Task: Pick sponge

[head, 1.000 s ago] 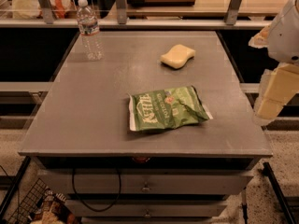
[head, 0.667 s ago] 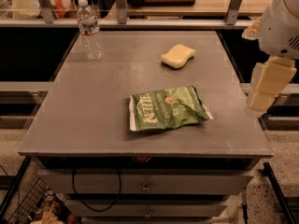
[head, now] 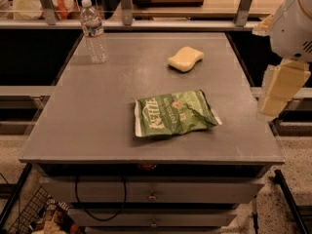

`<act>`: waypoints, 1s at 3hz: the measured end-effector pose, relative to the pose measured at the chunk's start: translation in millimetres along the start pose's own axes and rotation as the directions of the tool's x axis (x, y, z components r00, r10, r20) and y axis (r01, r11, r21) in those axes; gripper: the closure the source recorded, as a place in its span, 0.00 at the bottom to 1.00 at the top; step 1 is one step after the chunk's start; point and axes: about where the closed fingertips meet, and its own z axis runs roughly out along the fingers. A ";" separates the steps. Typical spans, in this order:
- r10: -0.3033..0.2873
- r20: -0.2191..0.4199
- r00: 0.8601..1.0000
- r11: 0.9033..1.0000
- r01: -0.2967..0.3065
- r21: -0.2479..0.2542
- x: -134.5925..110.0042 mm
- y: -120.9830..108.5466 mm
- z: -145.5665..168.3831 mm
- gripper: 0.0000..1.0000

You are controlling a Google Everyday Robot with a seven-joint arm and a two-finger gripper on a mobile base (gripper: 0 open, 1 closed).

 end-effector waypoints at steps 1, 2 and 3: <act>-0.176 -0.017 0.984 0.975 0.177 0.137 -33.8 -17.5 -2.0 0.00; -0.333 -0.060 0.941 0.915 0.338 0.220 -65.8 -41.6 0.6 0.00; -0.450 -0.090 0.888 0.865 0.459 0.205 -103.1 -63.3 25.4 0.00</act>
Offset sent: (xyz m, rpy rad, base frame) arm 0.0880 0.0870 0.0279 -0.2984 -0.3515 0.4278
